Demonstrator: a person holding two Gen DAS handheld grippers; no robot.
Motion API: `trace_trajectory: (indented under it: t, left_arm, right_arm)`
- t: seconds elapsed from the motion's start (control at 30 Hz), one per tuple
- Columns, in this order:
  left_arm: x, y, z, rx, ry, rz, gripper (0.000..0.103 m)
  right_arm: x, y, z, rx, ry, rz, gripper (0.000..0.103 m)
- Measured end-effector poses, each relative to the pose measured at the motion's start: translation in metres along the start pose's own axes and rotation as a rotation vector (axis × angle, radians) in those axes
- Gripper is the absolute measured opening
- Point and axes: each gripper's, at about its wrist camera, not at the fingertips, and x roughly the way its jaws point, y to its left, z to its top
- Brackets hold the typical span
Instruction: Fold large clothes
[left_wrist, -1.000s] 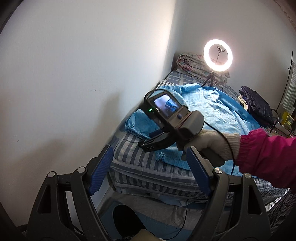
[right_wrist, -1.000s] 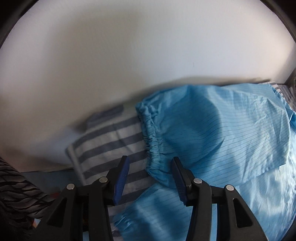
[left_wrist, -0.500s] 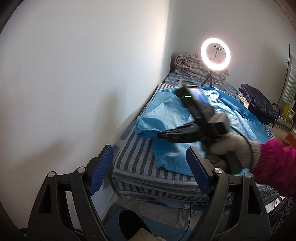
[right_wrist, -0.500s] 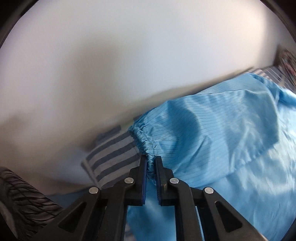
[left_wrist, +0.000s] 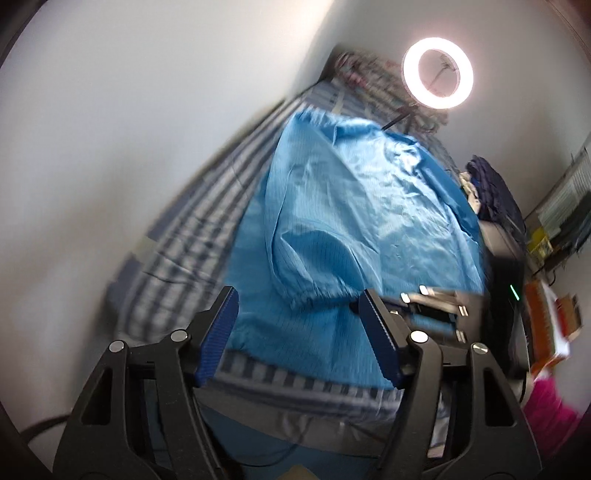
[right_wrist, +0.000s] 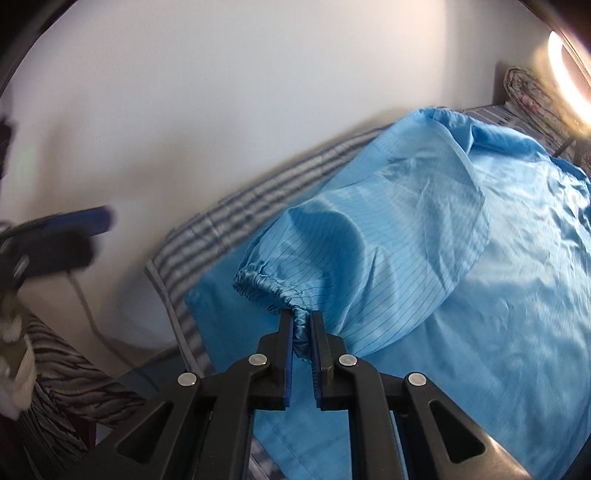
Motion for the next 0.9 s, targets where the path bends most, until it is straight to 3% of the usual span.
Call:
trace_trajectory:
  t: [0.1,0.23,0.3,0.43,0.47,0.5,0.57,0.8,0.9]
  left_arm:
    - [0.038,0.006,0.012,-0.075,0.087,-0.017,0.07]
    - [0.084,0.022,0.017,-0.17,0.184,-0.012,0.07]
    - [0.101,0.031,0.015,-0.215,0.226,-0.029,0.07]
    - [0.125,0.037,0.013,-0.271,0.264,-0.048,0.069]
    - [0.125,0.035,0.013,-0.267,0.257,-0.043,0.057]
    - [0.125,0.033,0.015,-0.25,0.249,-0.031,0.031]
    - [0.126,0.028,0.019,-0.226,0.246,-0.022,0.005]
    - [0.08,0.013,0.043,-0.126,0.071,0.011,0.0]
    - [0.053,0.005,0.052,-0.065,0.007,0.031,0.0]
  right_arm:
    - [-0.011,-0.003,-0.017,0.005,0.008,0.001,0.008]
    - [-0.02,-0.011,-0.024,0.005,0.018,0.017,0.04]
    - [-0.028,-0.018,-0.028,0.01,0.002,0.048,0.046]
    - [-0.042,-0.043,-0.025,0.079,-0.038,0.062,0.045]
    - [-0.041,-0.053,-0.022,0.112,-0.042,0.046,0.039]
    - [-0.04,-0.059,-0.019,0.132,-0.043,0.028,0.038]
    - [-0.033,-0.073,-0.015,0.183,-0.041,-0.005,0.034]
    - [0.005,-0.089,-0.004,0.282,0.004,-0.028,0.024]
    - [0.019,-0.085,0.005,0.303,0.01,0.006,0.023]
